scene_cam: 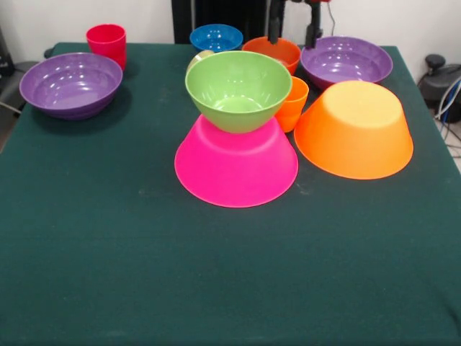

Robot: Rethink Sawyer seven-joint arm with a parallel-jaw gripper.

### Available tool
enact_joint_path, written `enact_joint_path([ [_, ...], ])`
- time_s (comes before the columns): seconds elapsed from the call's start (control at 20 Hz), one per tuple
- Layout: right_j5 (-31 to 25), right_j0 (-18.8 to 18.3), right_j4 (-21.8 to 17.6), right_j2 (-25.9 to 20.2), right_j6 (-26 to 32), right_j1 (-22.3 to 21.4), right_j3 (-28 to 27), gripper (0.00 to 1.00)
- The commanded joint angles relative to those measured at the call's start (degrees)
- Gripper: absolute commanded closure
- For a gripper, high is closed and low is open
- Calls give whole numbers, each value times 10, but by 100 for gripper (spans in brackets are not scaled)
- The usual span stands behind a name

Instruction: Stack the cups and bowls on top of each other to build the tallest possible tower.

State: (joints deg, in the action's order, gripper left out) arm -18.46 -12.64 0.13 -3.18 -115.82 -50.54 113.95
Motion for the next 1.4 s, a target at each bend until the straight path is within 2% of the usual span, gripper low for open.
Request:
enact_joint_path([
  [0.05, -60, -46, -62, -76, 86, -39, 47, 0],
  [0.2, -95, -76, -81, -83, 118, -52, 27, 0],
  [0.3, -100, -99, -102, -88, 136, -54, 16, 0],
  [0.5, -108, -145, -141, -113, 166, -36, -13, 0],
  [0.7, -142, -182, -184, -127, 191, -42, -46, 0],
  [0.9, -147, -242, -219, -160, 223, -37, -63, 0],
  [1.1, -113, -285, -267, -183, 216, 11, -78, 0],
  [1.4, -45, -307, -338, -186, 166, 91, -91, 0],
])
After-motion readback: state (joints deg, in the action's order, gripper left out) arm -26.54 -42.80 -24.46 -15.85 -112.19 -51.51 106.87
